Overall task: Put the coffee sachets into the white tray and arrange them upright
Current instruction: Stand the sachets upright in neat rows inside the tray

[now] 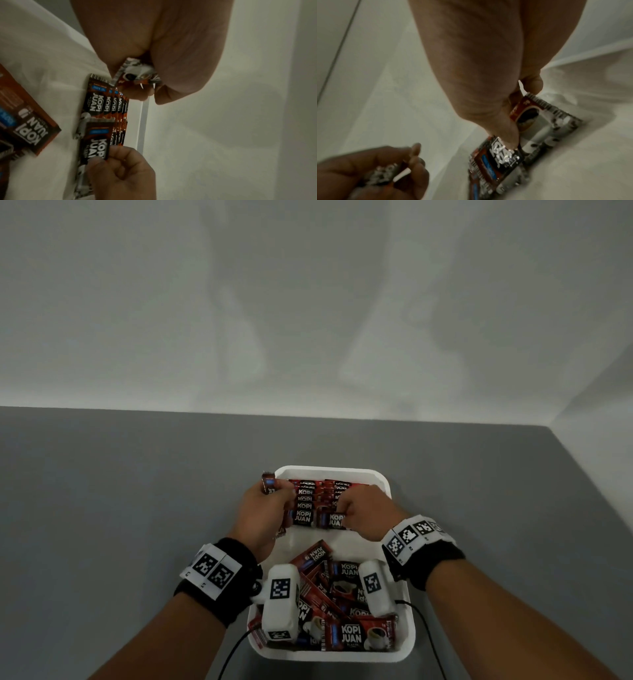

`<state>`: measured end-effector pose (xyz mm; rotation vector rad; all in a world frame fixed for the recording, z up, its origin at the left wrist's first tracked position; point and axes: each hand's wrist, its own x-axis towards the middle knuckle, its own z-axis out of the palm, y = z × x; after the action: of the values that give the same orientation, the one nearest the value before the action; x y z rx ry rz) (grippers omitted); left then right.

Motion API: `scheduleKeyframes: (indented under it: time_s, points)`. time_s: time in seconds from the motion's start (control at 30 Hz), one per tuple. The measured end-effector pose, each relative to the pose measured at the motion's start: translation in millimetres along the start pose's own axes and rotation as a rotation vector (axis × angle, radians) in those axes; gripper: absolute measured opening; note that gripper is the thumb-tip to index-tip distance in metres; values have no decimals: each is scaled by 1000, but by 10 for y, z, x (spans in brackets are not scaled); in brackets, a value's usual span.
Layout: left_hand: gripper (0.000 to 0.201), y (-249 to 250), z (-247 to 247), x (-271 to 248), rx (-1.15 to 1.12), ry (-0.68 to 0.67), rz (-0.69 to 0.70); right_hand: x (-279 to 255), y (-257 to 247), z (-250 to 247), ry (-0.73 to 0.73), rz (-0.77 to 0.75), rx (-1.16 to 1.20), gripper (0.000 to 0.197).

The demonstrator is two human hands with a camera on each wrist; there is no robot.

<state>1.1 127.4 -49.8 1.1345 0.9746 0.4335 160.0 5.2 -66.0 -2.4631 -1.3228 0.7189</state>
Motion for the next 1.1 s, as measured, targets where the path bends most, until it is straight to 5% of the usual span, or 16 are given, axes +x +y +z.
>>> scheduleKeyframes:
  time_s: [0.13,0.3,0.43,0.57,0.73,1.1]
  points:
    - [10,-7,-21,-56,213,-69,-22,103,7,150,-43,1,-140,16]
    - [24,-1,15,-45,532,-171,-17,141,-13,163,24,10,-282,15]
    - [29,18,73,-17,696,-250,-32,114,21,133,56,39,-167,22]
    - [25,-16,104,56,941,-393,14,-33,40,111,19,-43,-103,5]
    - [42,-168,103,157,1167,-504,117,-256,64,294,-161,-135,-189,36]
    - [39,-249,165,144,1502,-511,153,-353,45,327,-137,-66,-351,58]
